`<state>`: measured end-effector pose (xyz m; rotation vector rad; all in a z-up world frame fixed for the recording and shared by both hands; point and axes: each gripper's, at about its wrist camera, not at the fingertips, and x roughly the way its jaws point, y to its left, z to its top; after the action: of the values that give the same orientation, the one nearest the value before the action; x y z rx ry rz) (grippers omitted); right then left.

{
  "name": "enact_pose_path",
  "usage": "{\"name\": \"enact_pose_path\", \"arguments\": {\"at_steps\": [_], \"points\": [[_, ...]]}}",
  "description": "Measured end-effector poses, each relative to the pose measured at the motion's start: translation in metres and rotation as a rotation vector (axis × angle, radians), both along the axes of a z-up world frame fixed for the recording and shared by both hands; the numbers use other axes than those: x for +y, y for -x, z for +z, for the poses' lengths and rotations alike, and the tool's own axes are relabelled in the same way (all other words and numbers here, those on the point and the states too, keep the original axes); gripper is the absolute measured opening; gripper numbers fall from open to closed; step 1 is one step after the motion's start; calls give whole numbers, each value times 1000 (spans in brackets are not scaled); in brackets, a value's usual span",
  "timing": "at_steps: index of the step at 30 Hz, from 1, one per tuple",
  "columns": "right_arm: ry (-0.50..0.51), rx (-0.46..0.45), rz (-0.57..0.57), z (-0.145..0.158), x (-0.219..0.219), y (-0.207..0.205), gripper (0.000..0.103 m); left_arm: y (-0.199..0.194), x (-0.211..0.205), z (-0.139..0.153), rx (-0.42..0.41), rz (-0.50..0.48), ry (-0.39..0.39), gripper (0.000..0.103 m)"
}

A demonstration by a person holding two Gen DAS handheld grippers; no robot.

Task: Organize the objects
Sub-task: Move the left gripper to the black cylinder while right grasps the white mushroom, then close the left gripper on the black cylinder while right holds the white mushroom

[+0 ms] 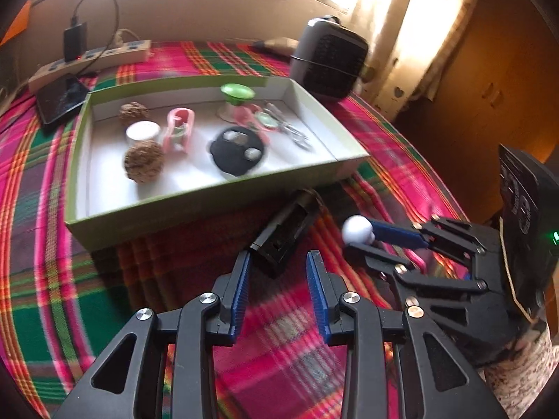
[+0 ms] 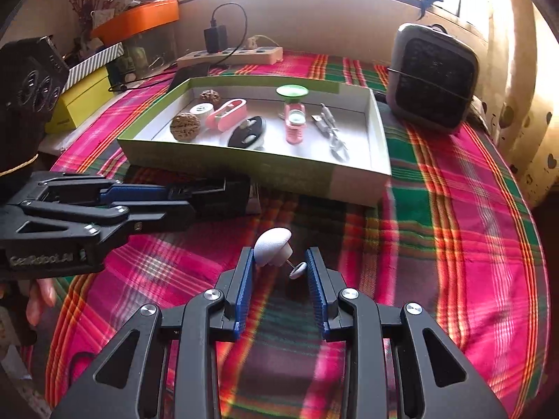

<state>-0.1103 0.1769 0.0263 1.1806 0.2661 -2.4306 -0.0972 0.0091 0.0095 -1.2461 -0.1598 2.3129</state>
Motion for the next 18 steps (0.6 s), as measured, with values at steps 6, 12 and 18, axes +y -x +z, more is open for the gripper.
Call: {"name": "enact_pose_path", "arguments": {"at_steps": [6, 12, 18], "points": [[8, 0, -23, 0, 14, -3, 31, -13, 17, -2, -3, -50, 3, 30], [16, 1, -31, 0, 19, -4, 31, -20, 17, 7, 36, -36, 36, 30], [33, -3, -30, 0, 23, -4, 31, -14, 16, 3, 56, -3, 100, 33]]}}
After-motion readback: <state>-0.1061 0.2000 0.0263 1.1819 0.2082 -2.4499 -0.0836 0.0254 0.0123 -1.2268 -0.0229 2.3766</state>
